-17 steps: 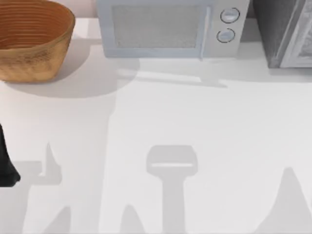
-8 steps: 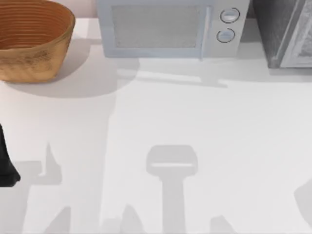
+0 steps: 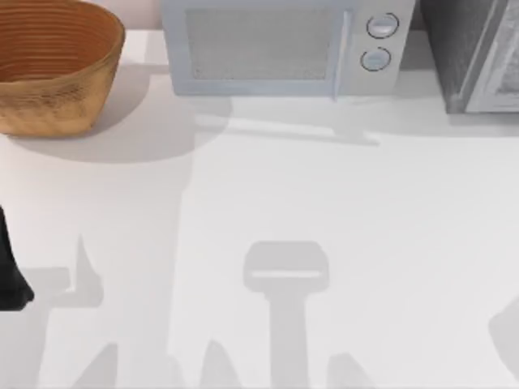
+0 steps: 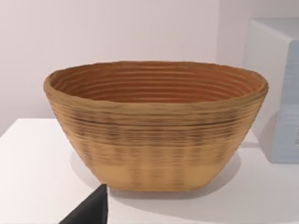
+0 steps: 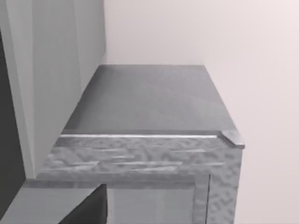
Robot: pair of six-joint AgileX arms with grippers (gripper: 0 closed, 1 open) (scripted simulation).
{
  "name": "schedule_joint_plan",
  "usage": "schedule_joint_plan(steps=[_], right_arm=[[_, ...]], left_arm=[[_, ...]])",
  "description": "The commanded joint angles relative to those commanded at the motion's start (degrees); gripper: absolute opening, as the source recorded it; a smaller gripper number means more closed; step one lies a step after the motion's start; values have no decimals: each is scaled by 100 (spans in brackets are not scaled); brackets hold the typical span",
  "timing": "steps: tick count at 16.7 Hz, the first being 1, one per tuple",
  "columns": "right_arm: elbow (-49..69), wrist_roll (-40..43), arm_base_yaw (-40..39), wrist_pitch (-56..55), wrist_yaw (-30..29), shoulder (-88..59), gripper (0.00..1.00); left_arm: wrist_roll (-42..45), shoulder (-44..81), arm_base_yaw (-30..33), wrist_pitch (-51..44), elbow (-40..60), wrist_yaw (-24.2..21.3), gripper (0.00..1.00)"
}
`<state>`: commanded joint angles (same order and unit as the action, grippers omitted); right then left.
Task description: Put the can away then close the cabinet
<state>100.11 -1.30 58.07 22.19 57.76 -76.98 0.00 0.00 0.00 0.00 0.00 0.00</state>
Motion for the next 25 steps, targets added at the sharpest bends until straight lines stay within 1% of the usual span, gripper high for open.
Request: schedule_joint_plan(steps=[3,6,9,15,17,19,22,24,25], right_arm=[[64,-11,-656,22,-608,-33,100],[108,-11,-1664,66,-1623,-43,100],[114,-2,-2910,131,-2922,-20,100],[41,23,-5672,267,-5727,95,100],[0,26,-6514,297,-6558,143,100],[-48,25,-7243,314,-7271,192,100],[-121,18,-8029,316,-8047,263,100],[-155,13,-8294,311,-8312,293,100],[-161,12,-8337,309,-8357,298,100]], left_arm=[[0,0,0,0,0,0,100],[0,0,0,0,0,0,100],[0,0,0,0,0,0,100],[0,0,0,0,0,0,100],[0,0,0,0,0,0,100],[0,0,0,0,0,0,100],[0,0,0,0,0,0,100],[0,0,0,0,0,0,100],[0,0,0,0,0,0,100]])
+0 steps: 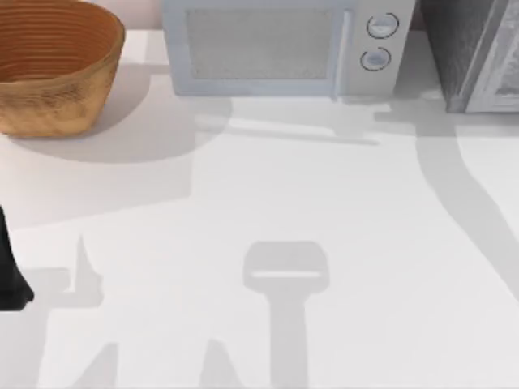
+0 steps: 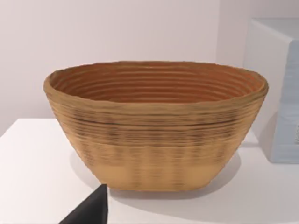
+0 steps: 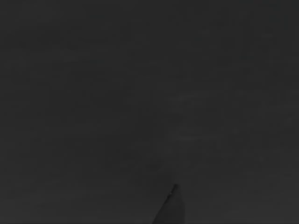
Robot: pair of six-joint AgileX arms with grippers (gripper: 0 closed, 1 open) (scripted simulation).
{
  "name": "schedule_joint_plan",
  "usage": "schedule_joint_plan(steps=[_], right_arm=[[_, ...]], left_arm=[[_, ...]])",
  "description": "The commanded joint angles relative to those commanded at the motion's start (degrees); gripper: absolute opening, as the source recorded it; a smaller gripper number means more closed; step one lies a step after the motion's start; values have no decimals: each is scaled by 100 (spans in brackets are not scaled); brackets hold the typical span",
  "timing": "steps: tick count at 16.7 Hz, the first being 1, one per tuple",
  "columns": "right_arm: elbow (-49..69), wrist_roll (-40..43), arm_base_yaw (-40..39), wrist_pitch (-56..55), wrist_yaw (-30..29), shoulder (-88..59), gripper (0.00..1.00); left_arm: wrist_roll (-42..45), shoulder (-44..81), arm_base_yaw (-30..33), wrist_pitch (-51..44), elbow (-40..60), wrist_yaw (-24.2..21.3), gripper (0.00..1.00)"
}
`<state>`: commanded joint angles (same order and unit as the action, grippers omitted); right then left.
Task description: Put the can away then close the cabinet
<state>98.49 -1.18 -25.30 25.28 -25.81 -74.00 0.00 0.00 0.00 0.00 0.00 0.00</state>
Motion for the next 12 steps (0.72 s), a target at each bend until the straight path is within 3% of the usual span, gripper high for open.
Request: schedule_joint_plan(steps=[5,12], right_arm=[[58,61,124,26,-71,93,100],[645,53,594,-226,380,-750,100]], left_arm=[[0,0,0,0,0,0,100],[0,0,0,0,0,0,100]])
